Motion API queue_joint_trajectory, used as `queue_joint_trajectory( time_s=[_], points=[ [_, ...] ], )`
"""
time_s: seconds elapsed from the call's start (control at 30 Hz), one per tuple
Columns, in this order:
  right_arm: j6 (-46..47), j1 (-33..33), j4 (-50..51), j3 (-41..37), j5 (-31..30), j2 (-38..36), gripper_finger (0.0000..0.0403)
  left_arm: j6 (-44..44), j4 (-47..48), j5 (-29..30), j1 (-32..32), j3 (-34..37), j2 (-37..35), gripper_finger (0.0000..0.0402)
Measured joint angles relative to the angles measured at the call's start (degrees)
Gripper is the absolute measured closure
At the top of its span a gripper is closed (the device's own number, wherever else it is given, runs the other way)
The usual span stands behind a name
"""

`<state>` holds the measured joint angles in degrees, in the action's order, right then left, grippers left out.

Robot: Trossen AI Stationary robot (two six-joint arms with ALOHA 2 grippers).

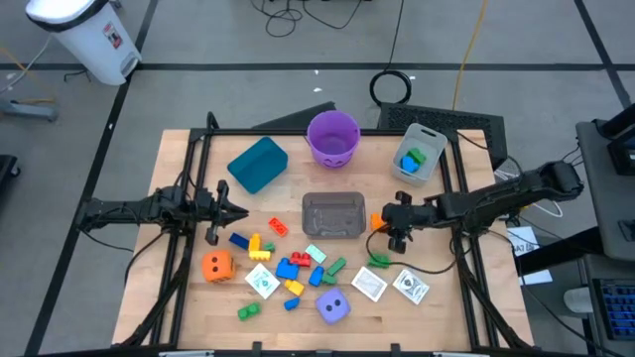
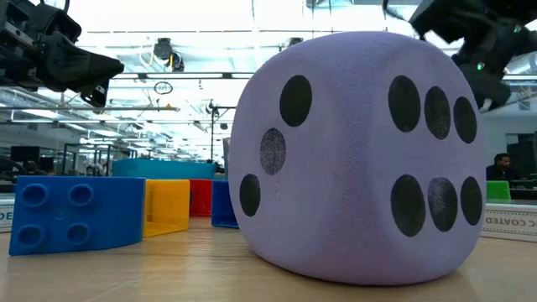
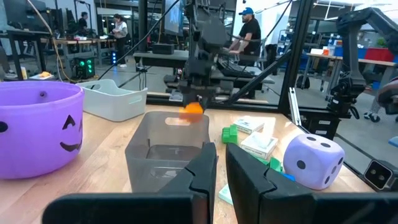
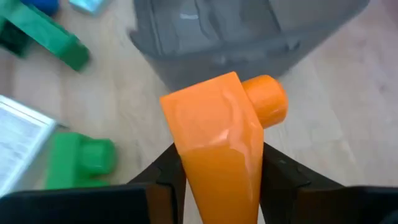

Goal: Pick & Place Toys
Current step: Put the orange game piece into the white bin

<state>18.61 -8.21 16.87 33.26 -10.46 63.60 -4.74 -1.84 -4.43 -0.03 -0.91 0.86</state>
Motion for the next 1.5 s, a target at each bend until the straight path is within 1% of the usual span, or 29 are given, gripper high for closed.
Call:
queue_joint_trajectory(
  time_s=[0.13, 0.23, 0.47, 0.53, 0.63, 0.77, 0.9, 1.1, 1.27, 1.37, 1.5],
  points=[
    [0.68, 0.05, 0.27, 0.0, -0.84, -4.98, 0.0283, 0.0, -0.06, 0.02, -0.01, 0.0, -0.01, 0.036],
    [2.06, 0.05, 0.25, 0.0, -4.02, -8.18, 0.0287, 0.0, -0.03, 0.0, -0.02, 0.0, 0.0, 0.036],
    [4.58, 0.54, 0.16, 0.0, -14.68, -13.48, 0.0286, 0.0, -0.05, 0.02, -0.02, 0.0, 0.0, 0.036],
    [6.24, 1.64, 0.17, 0.02, -16.35, -14.29, 0.0286, 0.0, -0.07, 0.0, 0.0, 0.0, 0.0, 0.036],
    [8.0, 4.5, 0.16, 0.02, -16.73, -14.84, 0.0288, 0.0, -0.07, 0.02, 0.0, 0.0, -0.02, 0.036],
    [8.3, 9.81, 0.19, 0.04, -16.74, -14.91, 0.0287, 0.0, -0.07, 0.02, -0.01, 0.0, 0.0, 0.036],
    [6.35, 16.5, 0.16, 0.06, -16.76, -14.91, 0.0287, 0.0, -0.07, 0.0, -0.02, 0.0, 0.0, 0.036],
    [3.0, 28.08, 0.12, 0.07, -16.56, -14.93, 0.0286, 0.0, -0.07, 0.0, -0.02, 0.0, 0.0, 0.036],
    [2.71, 38.6, -0.29, -0.02, -16.5, -14.74, 0.0285, 0.0, -0.09, 0.02, -0.01, 0.0, -0.02, 0.036],
    [1.02, 44.58, -4.3, -1.95, -16.16, -14.19, 0.0288, 0.0, -0.09, 0.02, -0.02, 0.0, 0.0, 0.036],
    [-0.46, 52.57, -13.09, -6.55, -10.63, -12.87, 0.0286, -0.01, -0.09, 0.0, 0.0, 0.0, -0.01, 0.036]
  ],
)
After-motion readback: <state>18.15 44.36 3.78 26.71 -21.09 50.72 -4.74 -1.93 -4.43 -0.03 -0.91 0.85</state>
